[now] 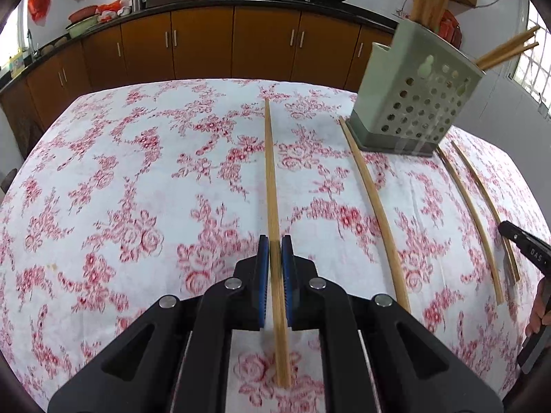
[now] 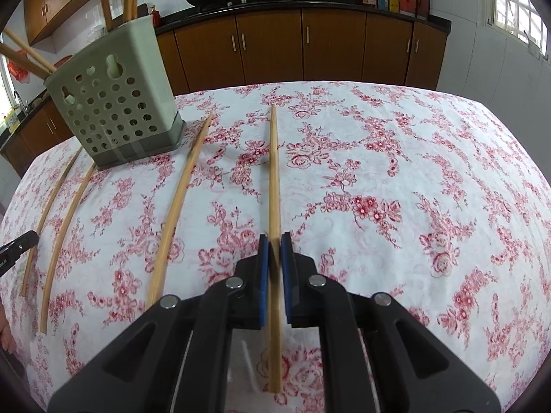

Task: Organize utensils
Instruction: 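Lift the chopstick with the right gripper and raise it upright, then carry the chopstick over the green holder and lower it in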

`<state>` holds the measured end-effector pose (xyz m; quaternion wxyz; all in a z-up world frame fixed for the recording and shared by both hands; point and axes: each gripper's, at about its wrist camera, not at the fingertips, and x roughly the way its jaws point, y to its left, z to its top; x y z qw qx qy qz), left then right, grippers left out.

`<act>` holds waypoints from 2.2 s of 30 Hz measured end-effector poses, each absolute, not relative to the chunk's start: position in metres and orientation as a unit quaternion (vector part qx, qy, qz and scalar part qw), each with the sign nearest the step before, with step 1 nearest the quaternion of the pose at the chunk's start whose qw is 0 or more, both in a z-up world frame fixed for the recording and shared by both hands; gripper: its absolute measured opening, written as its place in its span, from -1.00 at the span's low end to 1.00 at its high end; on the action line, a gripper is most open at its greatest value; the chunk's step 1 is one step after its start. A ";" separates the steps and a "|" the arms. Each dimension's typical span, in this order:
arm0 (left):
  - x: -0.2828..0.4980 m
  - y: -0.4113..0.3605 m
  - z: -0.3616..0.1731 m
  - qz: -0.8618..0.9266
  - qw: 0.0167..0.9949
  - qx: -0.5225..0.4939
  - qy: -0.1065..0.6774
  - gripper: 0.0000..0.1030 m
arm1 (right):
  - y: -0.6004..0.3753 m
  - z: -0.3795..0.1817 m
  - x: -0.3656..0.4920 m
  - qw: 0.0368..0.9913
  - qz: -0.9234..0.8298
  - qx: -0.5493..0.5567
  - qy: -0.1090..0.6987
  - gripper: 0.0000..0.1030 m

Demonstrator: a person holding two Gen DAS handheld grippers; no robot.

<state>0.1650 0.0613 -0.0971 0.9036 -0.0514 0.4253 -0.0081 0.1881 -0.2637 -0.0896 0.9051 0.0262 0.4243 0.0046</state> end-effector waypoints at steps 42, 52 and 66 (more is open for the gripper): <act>0.129 0.058 0.047 -0.022 0.962 -0.075 0.261 -0.86 | -0.289 0.051 0.146 0.969 0.023 0.075 0.234 -0.85; 0.124 0.054 0.063 -0.037 0.966 -0.068 0.246 -0.86 | -0.280 0.076 0.143 0.972 0.045 0.070 0.218 -0.85; 0.120 0.015 0.139 -0.088 0.981 -0.076 0.154 -0.86 | -0.257 0.161 0.131 0.969 0.152 0.101 0.164 -0.85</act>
